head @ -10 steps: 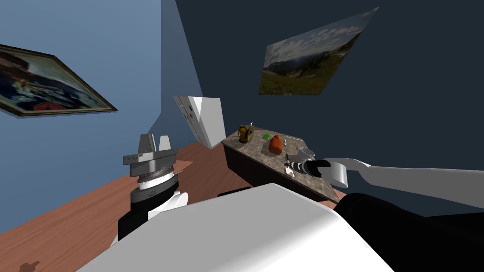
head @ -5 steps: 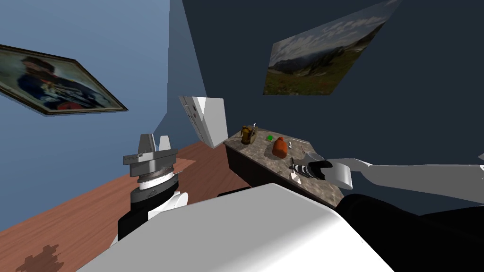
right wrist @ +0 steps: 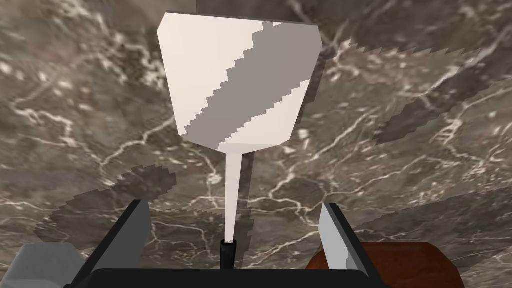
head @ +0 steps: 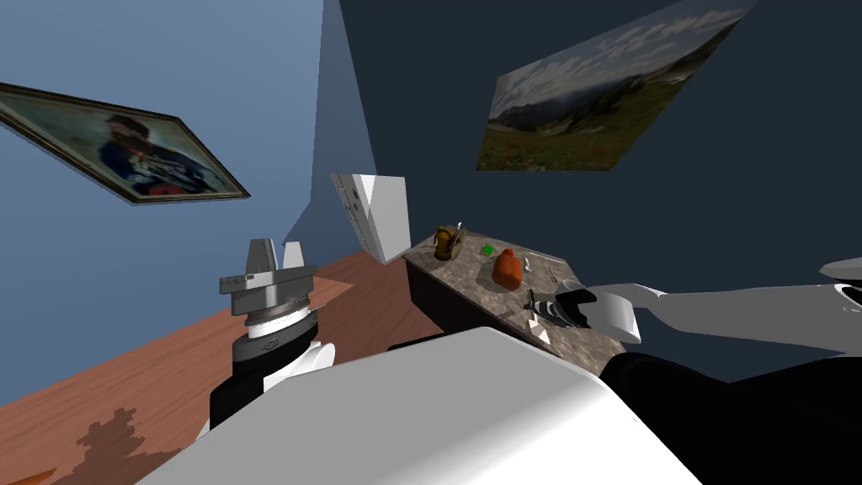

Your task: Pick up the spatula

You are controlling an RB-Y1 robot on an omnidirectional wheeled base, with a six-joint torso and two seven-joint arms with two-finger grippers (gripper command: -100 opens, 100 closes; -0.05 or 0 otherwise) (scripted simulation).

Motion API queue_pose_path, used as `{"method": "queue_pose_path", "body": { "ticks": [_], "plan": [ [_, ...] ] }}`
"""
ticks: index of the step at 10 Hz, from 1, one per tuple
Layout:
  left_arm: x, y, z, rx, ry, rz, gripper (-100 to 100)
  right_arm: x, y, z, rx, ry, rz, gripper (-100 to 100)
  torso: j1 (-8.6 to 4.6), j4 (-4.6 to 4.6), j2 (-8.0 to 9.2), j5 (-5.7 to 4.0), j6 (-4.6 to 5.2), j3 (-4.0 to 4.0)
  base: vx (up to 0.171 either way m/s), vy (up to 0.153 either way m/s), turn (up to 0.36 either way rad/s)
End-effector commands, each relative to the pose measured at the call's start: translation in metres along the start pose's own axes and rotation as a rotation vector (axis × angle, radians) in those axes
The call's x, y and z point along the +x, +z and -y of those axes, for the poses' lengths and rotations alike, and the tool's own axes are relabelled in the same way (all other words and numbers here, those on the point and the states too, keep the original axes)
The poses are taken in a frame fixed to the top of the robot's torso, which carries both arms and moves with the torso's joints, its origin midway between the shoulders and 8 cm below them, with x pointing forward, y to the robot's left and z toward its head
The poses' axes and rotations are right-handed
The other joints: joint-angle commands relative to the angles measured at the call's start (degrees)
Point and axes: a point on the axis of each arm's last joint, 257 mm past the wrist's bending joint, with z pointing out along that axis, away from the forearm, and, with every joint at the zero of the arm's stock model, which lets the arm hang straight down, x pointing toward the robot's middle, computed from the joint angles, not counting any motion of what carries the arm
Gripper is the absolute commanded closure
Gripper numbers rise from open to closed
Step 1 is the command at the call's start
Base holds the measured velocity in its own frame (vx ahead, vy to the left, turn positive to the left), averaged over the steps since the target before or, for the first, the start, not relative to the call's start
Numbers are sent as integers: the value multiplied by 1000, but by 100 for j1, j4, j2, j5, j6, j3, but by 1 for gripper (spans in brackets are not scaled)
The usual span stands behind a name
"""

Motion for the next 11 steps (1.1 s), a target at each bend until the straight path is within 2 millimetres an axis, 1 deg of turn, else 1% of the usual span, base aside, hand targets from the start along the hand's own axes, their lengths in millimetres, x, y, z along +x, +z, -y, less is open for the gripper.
{"method": "queue_pose_path", "body": {
  "ticks": [1,2,5,6,8,9,10,11],
  "plan": [
    [0,0,0,0,0,0,0,-6,0,6,15,16,5,-100,0,0,0,0,0,0,73,-11,66],
    [0,0,0,0,0,0,0,-5,0,8,18,23,3,-100,0,1,5,0,4,2,22,-3,-18],
    [0,0,0,0,0,0,0,-7,0,5,11,22,6,-100,6,9,39,1,6,22,-9,2,-3],
    [0,0,0,0,0,0,0,-1,1,11,23,23,-5,-100,5,10,40,1,6,23,0,0,0],
    [0,0,0,0,0,0,0,-2,1,8,18,29,-2,-100,5,10,39,0,6,23,0,0,0],
    [0,0,0,0,0,0,0,-2,1,9,20,26,-4,0,5,9,38,1,6,22,0,0,0],
    [0,0,0,0,0,0,0,4,3,19,23,36,-2,-100,5,9,38,1,6,22,23,2,68],
    [0,0,0,0,0,0,0,7,4,24,25,41,-2,-100,4,8,33,0,6,20,41,4,75]
  ]
}}
